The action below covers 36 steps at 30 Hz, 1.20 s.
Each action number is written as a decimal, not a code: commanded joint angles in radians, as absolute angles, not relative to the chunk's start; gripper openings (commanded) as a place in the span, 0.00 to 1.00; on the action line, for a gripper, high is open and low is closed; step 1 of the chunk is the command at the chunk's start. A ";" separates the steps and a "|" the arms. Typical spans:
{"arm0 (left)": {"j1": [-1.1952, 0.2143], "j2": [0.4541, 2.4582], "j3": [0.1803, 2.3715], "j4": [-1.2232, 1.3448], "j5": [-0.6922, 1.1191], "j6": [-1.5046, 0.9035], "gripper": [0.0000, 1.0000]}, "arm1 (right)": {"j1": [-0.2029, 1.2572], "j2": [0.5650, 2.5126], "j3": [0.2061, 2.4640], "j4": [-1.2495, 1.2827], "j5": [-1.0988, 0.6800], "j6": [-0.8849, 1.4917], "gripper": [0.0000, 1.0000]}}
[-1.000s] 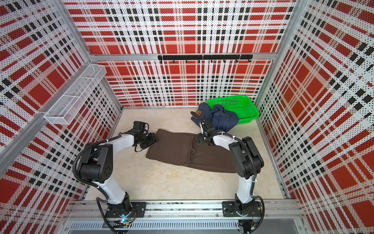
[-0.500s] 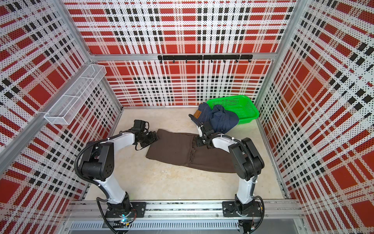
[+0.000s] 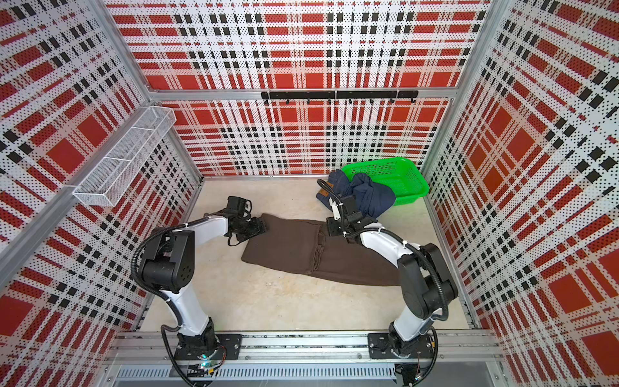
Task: Fold and stack the trousers
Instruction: Fold the trousers at the center of the table.
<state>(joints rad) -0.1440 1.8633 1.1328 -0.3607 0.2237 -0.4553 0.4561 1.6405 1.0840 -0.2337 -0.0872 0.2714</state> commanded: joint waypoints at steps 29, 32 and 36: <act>0.130 1.578 1.241 -0.729 -0.242 -0.362 0.00 | 0.433 1.553 1.045 -0.291 -0.110 0.445 0.60; 0.163 1.580 1.259 -0.745 -0.272 -0.341 0.00 | 0.415 1.557 1.008 -0.276 -0.119 0.487 0.62; 0.177 1.587 1.280 -0.748 -0.256 -0.337 0.00 | 0.363 1.560 0.961 -0.256 -0.167 0.546 0.66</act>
